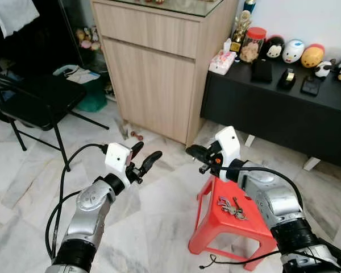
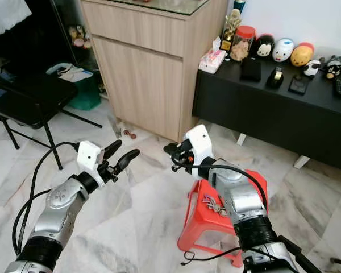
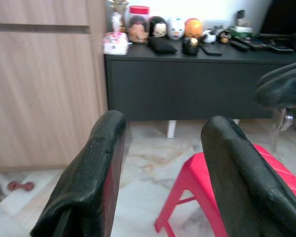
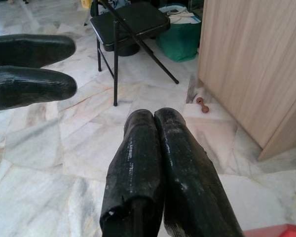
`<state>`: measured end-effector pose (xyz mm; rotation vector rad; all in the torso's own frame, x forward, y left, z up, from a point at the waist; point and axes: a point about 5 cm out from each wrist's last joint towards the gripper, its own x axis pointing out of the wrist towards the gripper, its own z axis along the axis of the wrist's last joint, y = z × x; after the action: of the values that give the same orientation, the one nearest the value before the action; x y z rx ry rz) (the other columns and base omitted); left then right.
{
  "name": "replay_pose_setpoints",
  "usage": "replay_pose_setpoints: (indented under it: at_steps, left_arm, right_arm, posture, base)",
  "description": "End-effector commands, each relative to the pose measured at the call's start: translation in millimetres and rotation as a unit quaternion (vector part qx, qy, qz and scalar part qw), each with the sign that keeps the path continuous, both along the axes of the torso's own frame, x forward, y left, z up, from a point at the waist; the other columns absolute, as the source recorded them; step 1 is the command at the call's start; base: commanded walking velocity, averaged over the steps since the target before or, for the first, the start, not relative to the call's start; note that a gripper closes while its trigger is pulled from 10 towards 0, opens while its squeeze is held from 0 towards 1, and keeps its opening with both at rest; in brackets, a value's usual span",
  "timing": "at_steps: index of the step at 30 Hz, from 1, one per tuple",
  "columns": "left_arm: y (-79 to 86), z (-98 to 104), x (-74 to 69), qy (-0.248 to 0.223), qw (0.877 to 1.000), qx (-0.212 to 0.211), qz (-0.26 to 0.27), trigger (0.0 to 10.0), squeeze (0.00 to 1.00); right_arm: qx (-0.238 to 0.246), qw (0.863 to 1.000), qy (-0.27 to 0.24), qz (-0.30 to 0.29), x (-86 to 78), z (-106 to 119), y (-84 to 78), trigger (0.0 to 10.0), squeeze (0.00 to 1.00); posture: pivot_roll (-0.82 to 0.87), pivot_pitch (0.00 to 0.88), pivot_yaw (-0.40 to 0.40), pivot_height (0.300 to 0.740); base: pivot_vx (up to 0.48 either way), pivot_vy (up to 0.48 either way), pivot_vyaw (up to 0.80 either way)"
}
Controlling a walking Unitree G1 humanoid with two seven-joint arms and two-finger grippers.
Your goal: Hang keys on a hook
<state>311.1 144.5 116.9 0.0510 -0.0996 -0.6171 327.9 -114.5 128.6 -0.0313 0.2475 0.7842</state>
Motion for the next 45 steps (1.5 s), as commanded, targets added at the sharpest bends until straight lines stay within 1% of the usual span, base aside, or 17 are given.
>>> replay_pose_setpoints:
  at_steps: [1,4,6,7,8,12,17,23,26,28,32,33,34,35,36,42,45]
  left_arm:
    - [-1.2,-0.6,-2.6,0.004,1.0,0.006,-0.009,10.0,0.0]
    - [-5.2,0.1,-4.7,0.013,1.0,0.008,-0.02,10.0,0.0]
    - [-9.4,-2.2,-6.7,0.024,0.999,0.016,-0.03,10.0,0.0]
    - [-9.4,-2.2,-6.7,0.024,0.999,0.016,-0.03,10.0,0.0]
    - [-13.3,-5.0,-9.0,0.033,0.998,0.025,-0.042,10.0,0.0]
    - [-18.3,-4.3,-10.8,0.035,0.998,0.024,-0.046,10.0,0.0]
    - [-24.1,-1.3,-14.1,0.036,0.997,0.026,-0.063,10.0,0.0]
    - [-27.3,1.3,-17.1,0.039,0.996,0.031,-0.076,10.0,0.0]
    - [-28.2,2.0,-19.2,0.039,0.995,0.04,-0.083,10.0,0.0]
    - [-29.7,2.3,-20.7,0.032,0.994,0.057,-0.087,10.0,0.0]
    - [-31.8,1.9,-22.3,0.034,0.994,0.057,-0.092,10.0,0.0]
    - [-33.3,2.1,-23.6,0.033,0.993,0.059,-0.098,10.0,0.16]
    - [-33.6,2.4,-24.0,0.03,0.993,0.061,-0.099,10.0,0.97]
    - [-33.8,2.7,-24.2,0.028,0.993,0.062,-0.099,10.0,0.97]
    - [-33.7,2.7,-24.2,0.028,0.993,0.062,-0.098,10.0,1.0]
    - [-33.3,0.7,-23.4,0.033,0.993,0.066,-0.091,10.0,1.0]
    - [-34.0,0.9,-23.1,0.031,0.994,0.062,-0.085,10.0,1.0]
  right_arm:
    - [-0.003,1.0,-0.008,0.007,-1.4,4.8,1.0,10.0,0.0]
    - [0.005,1.0,-0.005,0.01,-4.2,11.1,5.2,10.0,0.0]
    - [0.012,1.0,-0.008,0.024,-9.5,17.2,12.7,10.0,0.0]
    - [0.012,1.0,-0.008,0.024,-9.5,17.2,12.7,10.0,0.0]
    - [0.016,0.999,-0.007,0.03,-12.4,19.0,17.1,10.0,0.0]
    - [0.021,0.999,-0.003,0.038,-15.5,20.0,21.6,10.0,0.0]
    - [0.026,0.998,0.0,0.054,-20.0,23.2,28.5,10.0,0.0]
    - [0.02,0.998,0.004,0.054,-22.7,23.7,30.3,10.0,0.0]
    - [0.019,0.998,0.005,0.054,-23.1,24.2,30.4,10.0,0.0]
    - [0.019,0.998,0.004,0.053,-23.4,24.9,31.3,10.0,0.0]
    - [0.02,0.998,0.004,0.053,-23.4,25.5,32.0,10.0,0.0]
    - [0.019,0.998,0.003,0.053,-23.3,25.7,31.8,10.0,0.0]
    - [0.019,0.998,0.004,0.052,-23.2,25.8,31.7,10.0,0.0]
    - [0.019,0.998,0.004,0.052,-23.1,25.8,31.6,10.0,0.0]
    - [0.019,0.998,0.004,0.051,-23.2,26.0,31.6,10.0,0.0]
    - [0.019,0.998,0.001,0.056,-23.7,28.2,32.7,10.0,0.0]
    - [0.017,0.999,-0.001,0.052,-23.0,28.1,31.5,10.0,0.0]
  posture:
    - [0.0,0.068,-0.03,0.74]
    - [0.0,0.075,-0.027,0.74]
    - [0.0,0.081,-0.026,0.74]
    - [0.0,0.081,-0.026,0.74]
    - [0.0,0.084,-0.026,0.74]
    - [0.0,0.098,-0.027,0.74]
    - [0.0,0.11,-0.029,0.74]
    - [0.0,0.119,-0.03,0.74]
    - [0.0,0.119,-0.03,0.74]
    - [0.0,0.119,-0.03,0.74]
    - [0.0,0.119,-0.03,0.74]
    - [0.0,0.115,-0.032,0.74]
    - [0.0,0.115,-0.032,0.74]
    - [0.0,0.115,-0.032,0.74]
    - [0.0,0.115,-0.032,0.74]
    - [0.0,0.11,-0.033,0.74]
    - [0.0,0.106,-0.032,0.74]
  base:
    - [0.0,0.0,0.0]
    - [0.0,0.0,0.0]
    - [0.0,0.0,0.0]
    - [0.0,0.0,0.0]
    - [0.0,0.0,0.0]
    - [0.0,0.0,0.0]
    - [0.0,0.0,0.0]
    - [0.0,0.0,0.0]
    - [0.0,0.0,0.0]
    - [0.0,0.0,0.0]
    - [0.0,0.0,0.0]
    - [0.0,0.0,0.0]
    - [0.0,0.0,0.0]
    - [0.0,0.0,0.0]
    - [0.0,0.0,0.0]
    - [0.0,0.0,0.0]
    - [0.0,0.0,0.0]
